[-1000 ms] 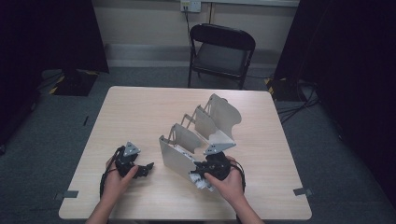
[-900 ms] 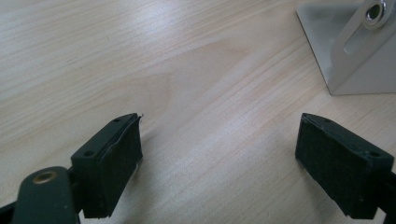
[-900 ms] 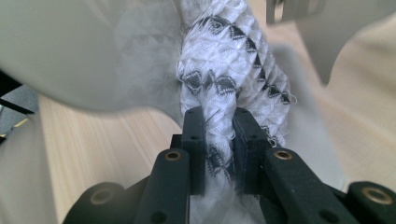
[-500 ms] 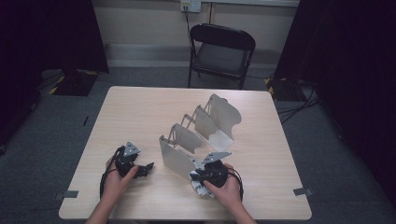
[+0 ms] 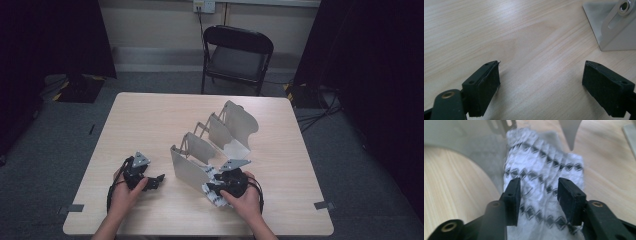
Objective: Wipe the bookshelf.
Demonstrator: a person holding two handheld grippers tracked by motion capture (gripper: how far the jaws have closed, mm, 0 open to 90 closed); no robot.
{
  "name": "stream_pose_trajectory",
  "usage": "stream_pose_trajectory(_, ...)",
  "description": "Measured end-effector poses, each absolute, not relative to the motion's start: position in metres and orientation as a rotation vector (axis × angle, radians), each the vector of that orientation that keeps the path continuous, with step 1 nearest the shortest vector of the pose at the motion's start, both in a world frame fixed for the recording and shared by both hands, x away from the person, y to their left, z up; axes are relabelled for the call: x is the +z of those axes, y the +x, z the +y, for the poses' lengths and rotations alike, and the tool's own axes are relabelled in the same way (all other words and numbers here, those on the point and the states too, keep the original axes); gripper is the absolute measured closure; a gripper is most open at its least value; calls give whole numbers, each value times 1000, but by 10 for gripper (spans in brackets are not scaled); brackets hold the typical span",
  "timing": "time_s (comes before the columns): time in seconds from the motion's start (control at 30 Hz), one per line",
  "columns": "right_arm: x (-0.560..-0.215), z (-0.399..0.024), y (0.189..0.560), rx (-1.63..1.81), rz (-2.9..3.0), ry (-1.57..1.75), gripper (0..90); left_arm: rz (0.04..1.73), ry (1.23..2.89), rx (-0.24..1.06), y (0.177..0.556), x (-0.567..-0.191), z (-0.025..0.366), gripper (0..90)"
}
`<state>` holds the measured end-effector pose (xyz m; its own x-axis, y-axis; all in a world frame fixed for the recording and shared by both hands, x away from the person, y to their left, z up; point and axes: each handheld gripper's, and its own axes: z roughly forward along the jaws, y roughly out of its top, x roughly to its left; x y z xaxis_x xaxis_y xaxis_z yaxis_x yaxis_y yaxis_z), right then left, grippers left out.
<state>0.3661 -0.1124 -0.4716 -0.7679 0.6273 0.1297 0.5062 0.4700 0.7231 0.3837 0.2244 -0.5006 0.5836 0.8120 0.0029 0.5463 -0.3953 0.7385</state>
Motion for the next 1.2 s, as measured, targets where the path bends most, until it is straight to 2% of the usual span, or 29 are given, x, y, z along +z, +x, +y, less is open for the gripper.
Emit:
stream_pose_trajectory(0.17,-476,-109,369,1169,2545,1025,488,1076,2101,478,384,-501,224,142)
stream_pose_trajectory(0.2,-479,-106,369,1173,2552,1024,516,1076,2101,478,384,-501,224,142)
stream_pose_trajectory(0.27,-481,-102,368,1167,2574,988,646,1076,2101,478,384,-501,224,142)
stream_pose_trajectory(0.47,-481,-98,367,1135,2600,979,811,1075,2100,478,384,-501,224,142)
stream_pose_trajectory(0.7,-466,-102,367,1196,2610,991,835,1075,2103,476,384,-501,224,142)
stream_pose_trajectory(1.2,-401,-107,370,1324,2591,905,834,1076,2101,478,384,-501,224,142)
